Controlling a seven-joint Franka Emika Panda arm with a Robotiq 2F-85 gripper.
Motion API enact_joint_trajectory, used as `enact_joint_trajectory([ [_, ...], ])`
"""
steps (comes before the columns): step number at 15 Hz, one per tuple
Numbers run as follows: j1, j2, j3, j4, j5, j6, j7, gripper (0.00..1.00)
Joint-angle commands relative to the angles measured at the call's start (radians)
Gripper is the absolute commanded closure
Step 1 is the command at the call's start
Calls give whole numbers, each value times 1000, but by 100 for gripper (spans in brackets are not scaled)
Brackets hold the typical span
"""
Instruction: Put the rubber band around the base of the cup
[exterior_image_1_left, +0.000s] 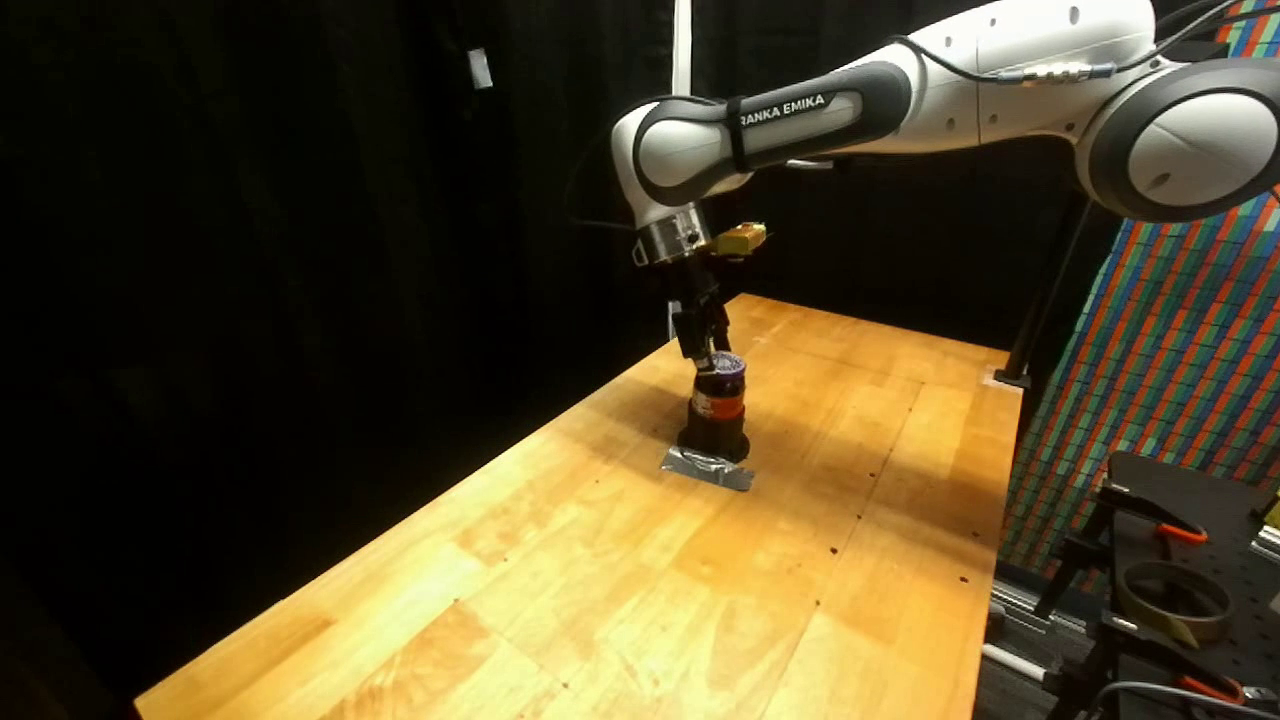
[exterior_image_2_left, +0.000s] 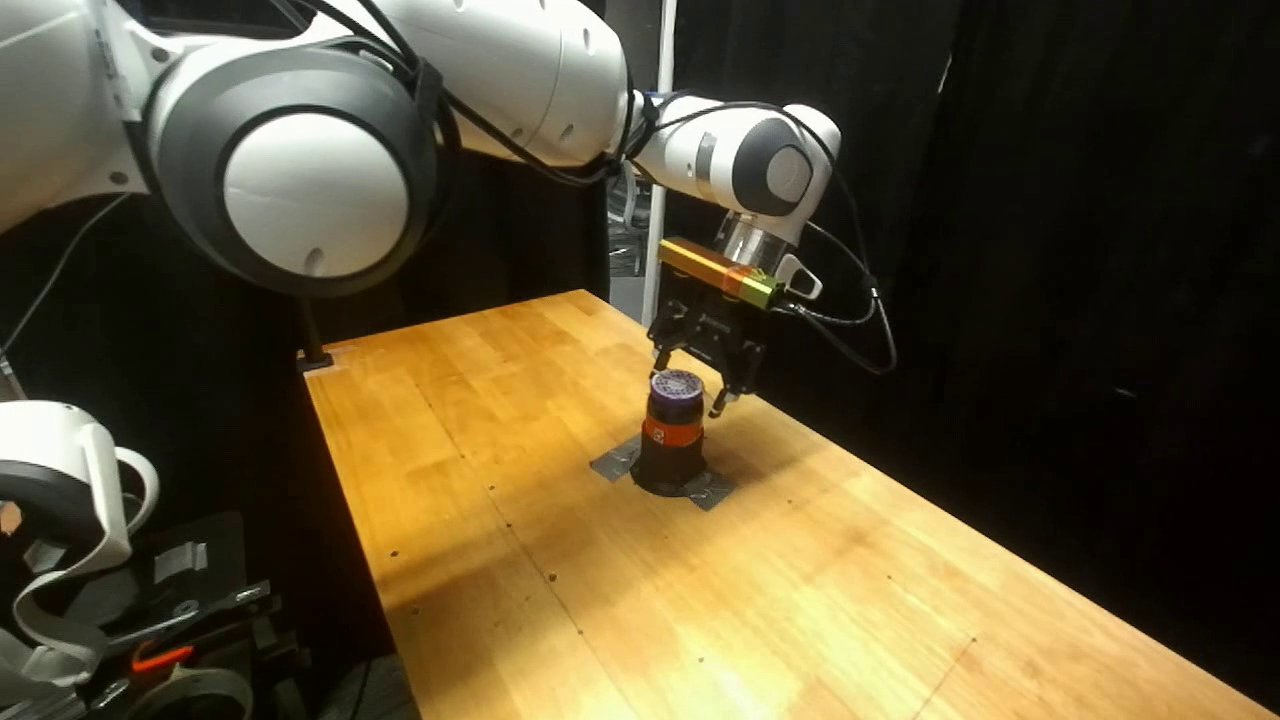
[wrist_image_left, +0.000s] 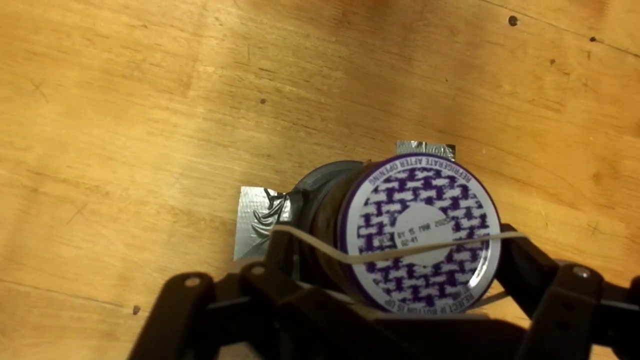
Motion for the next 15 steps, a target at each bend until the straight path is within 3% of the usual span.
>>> enact_joint_trajectory([
  [1,-28,-27,9,-50,31,-12,-5,0],
  [8,-38,-107,-2,-194,51,70,-9,0],
  [15,-46,-257,-5,-476,43,202,-24,0],
])
